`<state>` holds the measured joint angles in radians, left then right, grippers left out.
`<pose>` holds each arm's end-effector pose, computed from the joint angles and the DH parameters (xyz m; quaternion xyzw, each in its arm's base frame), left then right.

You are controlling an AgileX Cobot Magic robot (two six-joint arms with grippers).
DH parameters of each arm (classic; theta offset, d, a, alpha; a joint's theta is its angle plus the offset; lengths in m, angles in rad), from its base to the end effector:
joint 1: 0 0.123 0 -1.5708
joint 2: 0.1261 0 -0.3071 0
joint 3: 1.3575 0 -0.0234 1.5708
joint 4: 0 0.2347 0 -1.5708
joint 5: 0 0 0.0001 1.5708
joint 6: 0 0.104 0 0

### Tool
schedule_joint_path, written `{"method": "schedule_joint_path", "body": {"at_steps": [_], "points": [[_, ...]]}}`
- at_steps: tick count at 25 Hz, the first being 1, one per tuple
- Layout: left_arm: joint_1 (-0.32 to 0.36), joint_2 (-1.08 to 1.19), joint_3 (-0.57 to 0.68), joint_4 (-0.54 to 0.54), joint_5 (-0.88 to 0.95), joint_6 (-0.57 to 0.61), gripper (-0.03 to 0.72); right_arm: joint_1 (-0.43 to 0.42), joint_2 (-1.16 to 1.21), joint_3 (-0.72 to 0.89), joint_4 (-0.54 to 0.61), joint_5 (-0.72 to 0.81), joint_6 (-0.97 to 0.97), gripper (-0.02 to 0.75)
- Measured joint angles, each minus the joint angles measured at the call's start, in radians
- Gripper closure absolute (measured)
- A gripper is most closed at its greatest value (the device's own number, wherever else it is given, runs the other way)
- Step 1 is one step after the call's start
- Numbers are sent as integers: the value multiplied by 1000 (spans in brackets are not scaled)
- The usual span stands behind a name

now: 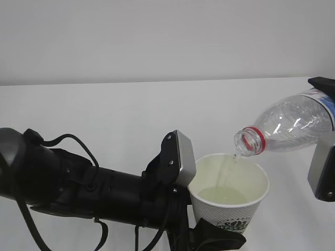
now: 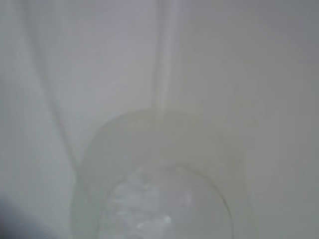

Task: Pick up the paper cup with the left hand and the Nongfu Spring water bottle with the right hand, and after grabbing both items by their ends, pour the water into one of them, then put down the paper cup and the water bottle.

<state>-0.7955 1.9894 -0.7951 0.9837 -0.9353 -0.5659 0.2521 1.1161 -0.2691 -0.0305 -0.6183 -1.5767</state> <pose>0.1981 -0.3017 0.1516 0.5334 0.6174 -0.4429 0.3716 0.1836 0.0492 0.2542 -0.6076 0.4489 -0.4041 0.5158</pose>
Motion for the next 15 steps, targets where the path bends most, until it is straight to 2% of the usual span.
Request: {"method": "schedule_joint_path", "body": {"at_steps": [15], "points": [[0, 0, 0, 0, 0, 0, 185, 0, 0, 0, 0, 0, -1, 273]]}}
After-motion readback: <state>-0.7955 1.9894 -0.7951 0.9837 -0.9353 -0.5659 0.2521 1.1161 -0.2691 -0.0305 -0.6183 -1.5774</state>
